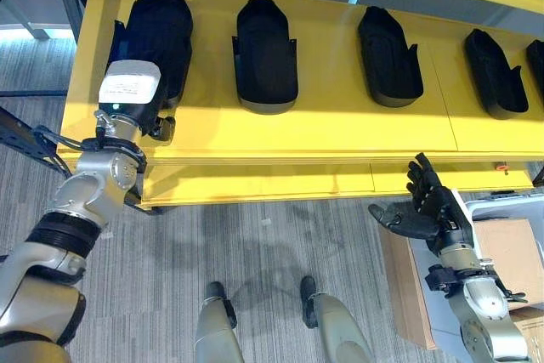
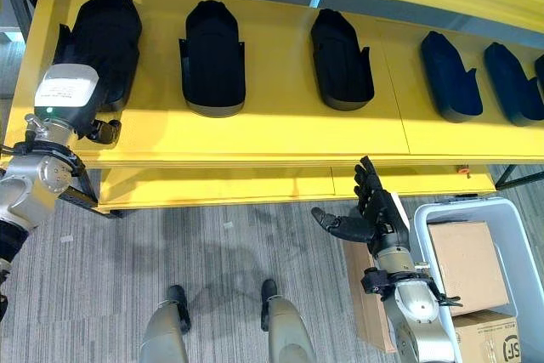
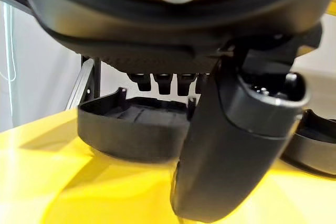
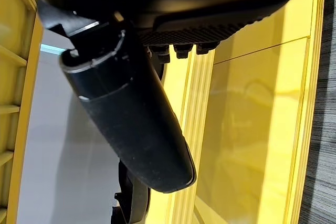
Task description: Move parts from the plastic box to the shelf.
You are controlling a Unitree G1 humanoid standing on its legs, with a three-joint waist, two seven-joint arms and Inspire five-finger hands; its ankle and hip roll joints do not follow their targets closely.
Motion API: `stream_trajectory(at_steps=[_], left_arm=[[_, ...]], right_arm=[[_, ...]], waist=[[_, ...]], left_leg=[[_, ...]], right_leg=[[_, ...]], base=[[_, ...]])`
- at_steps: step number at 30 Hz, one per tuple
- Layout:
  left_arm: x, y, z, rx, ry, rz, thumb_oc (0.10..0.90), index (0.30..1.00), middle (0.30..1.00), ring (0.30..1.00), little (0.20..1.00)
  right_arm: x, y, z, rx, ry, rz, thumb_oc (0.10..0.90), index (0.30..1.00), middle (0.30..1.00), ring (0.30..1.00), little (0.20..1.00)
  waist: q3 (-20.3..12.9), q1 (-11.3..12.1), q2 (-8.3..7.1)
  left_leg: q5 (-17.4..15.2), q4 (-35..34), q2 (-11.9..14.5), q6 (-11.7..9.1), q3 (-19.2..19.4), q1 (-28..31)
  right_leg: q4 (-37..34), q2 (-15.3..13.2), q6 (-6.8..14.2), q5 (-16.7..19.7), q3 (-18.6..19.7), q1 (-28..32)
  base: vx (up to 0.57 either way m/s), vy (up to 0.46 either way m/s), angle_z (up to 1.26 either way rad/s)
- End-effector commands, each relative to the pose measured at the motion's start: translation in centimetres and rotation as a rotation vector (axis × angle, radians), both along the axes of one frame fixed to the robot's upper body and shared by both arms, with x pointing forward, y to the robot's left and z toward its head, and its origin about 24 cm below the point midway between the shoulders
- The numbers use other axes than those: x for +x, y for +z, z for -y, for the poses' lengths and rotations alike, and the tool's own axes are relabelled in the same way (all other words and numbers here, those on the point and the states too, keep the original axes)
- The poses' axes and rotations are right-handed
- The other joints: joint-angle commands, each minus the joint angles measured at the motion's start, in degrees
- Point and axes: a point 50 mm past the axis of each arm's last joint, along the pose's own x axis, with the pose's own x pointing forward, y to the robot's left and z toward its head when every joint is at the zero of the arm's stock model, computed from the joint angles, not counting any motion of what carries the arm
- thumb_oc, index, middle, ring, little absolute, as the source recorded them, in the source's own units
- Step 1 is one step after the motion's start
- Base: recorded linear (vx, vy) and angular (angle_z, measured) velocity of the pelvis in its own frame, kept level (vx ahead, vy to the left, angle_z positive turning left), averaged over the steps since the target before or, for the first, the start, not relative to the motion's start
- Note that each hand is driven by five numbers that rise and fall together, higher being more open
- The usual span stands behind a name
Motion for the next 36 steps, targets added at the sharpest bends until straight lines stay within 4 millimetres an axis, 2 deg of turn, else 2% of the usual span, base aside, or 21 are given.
stream_trajectory(at_steps=[1,20,25,29,36], left_arm=[[-0.4,4.5,-0.6,-0.082,0.001,0.195,0.900,1.000,1.000,1.000,1.000],[-1.9,2.3,-0.3,-0.300,-0.053,0.235,0.900,1.000,1.000,1.000,1.000],[-1.8,1.5,-0.1,-0.379,-0.066,0.229,0.900,1.000,1.000,1.000,1.000],[-1.5,0.4,0.6,-0.518,-0.093,0.216,0.900,1.000,1.000,1.000,1.000],[-0.8,0.0,1.8,-0.614,-0.131,0.213,0.900,1.000,1.000,1.000,1.000]], right_arm=[[-0.5,5.3,1.6,-0.074,-0.048,0.252,0.900,1.000,1.000,1.000,1.000],[-0.6,5.0,2.1,-0.069,-0.091,0.233,0.900,1.000,1.000,1.000,1.000],[-0.4,4.8,2.0,-0.061,-0.092,0.228,0.900,1.000,1.000,1.000,1.000],[-0.5,4.6,2.0,-0.048,-0.101,0.219,0.900,1.000,1.000,1.000,1.000],[-0.4,4.4,2.0,-0.037,-0.106,0.214,0.900,1.000,1.000,1.000,1.000]], waist=[[-3.63,0.19,0.82],[-3.35,1.03,0.81],[-3.48,1.03,0.78],[-3.53,0.75,0.64],[-3.54,0.45,0.60]], left_leg=[[-1.88,-1.43,1.78,0.63,-0.60,3.12],[-1.68,-1.61,1.52,0.69,-0.72,3.52],[-1.67,-1.51,1.58,0.72,-0.69,3.36],[-1.65,-1.42,1.64,0.77,-0.61,3.25],[-1.72,-1.17,1.62,0.84,-0.56,3.09]], right_leg=[[-1.11,-1.62,0.90,-2.24,3.61,5.94],[-0.40,-1.67,0.38,-2.61,3.60,5.91],[-0.30,-1.58,0.26,-2.56,3.71,5.66],[-0.22,-1.55,0.21,-2.51,3.80,5.49],[-0.05,-1.49,0.19,-2.47,3.92,5.29]], base=[[0.00,0.000,0.00],[0.00,0.000,0.00],[0.00,0.000,0.00],[0.00,0.000,0.00],[0.00,0.000,0.00]])
